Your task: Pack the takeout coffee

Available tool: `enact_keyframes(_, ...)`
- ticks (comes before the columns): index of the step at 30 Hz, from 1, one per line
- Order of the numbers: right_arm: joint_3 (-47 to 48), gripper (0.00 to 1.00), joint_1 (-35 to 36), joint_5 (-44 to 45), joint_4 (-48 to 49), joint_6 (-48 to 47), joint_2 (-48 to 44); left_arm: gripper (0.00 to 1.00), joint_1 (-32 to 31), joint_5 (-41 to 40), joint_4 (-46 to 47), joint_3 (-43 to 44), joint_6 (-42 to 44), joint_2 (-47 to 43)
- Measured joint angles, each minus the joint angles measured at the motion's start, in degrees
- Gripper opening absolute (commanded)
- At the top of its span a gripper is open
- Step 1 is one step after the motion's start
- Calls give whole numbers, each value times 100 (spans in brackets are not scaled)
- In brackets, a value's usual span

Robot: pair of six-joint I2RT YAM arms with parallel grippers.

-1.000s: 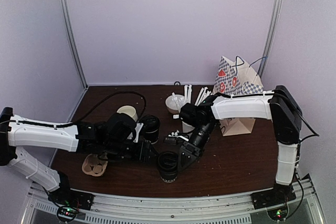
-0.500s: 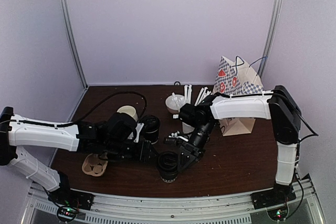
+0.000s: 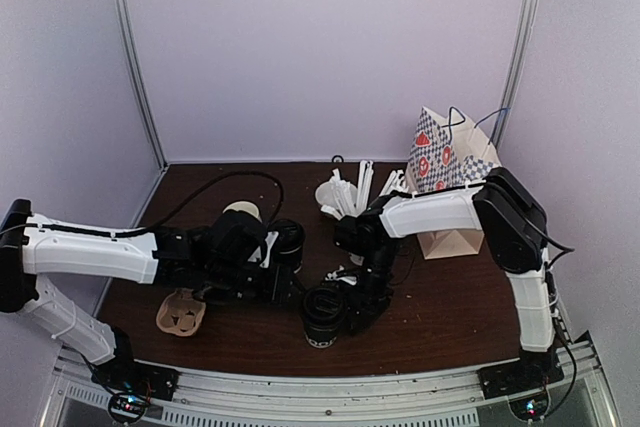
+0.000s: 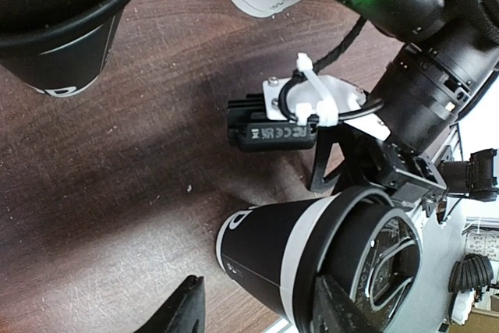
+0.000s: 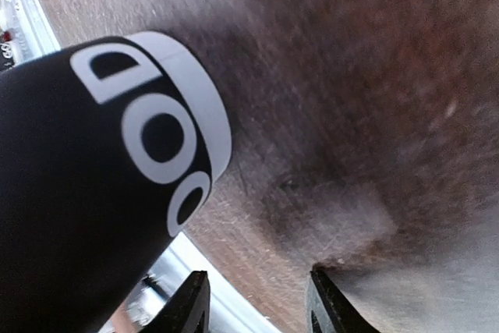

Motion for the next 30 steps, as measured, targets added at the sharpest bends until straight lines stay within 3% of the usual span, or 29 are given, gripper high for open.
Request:
enact_keyframes(8, -170, 49, 15, 225, 420, -345, -697, 50, -44, 90, -17, 87, 339, 28)
enact_keyframes(14, -313, 57, 15, 184, 409, -789, -1539, 50, -157, 133, -37, 90, 570, -2)
enact_keyframes(23, -212, 63, 39, 363, 109, -1462, -2212, 65, -164, 74, -238, 92, 745, -267)
enact_keyframes(30, -101, 66, 511, 931, 0, -1797, -2210, 68, -164, -142, -302, 94, 785, -608)
